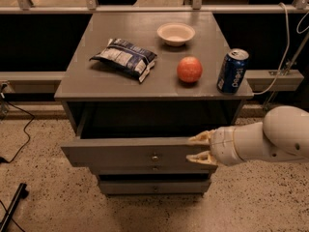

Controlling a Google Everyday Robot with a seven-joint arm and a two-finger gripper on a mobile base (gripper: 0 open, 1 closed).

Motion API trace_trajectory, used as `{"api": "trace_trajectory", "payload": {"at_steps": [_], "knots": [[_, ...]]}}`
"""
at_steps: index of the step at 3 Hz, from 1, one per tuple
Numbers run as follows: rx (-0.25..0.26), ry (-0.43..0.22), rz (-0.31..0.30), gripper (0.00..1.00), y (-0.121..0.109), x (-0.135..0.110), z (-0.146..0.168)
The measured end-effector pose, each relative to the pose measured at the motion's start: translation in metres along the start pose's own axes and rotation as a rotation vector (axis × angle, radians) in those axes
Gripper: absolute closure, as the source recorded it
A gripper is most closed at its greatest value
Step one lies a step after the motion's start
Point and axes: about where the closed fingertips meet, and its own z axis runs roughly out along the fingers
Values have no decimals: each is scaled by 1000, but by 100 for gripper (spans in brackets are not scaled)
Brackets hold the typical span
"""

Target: Open top drawer

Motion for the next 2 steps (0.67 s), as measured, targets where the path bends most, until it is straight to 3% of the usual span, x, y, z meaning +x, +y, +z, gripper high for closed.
{"api": "trace_trajectory", "payload": {"at_steps": [1,2], "knots": [[-20,38,-3,5,-11,5,0],[-24,114,-7,0,-26,15,-6]]}}
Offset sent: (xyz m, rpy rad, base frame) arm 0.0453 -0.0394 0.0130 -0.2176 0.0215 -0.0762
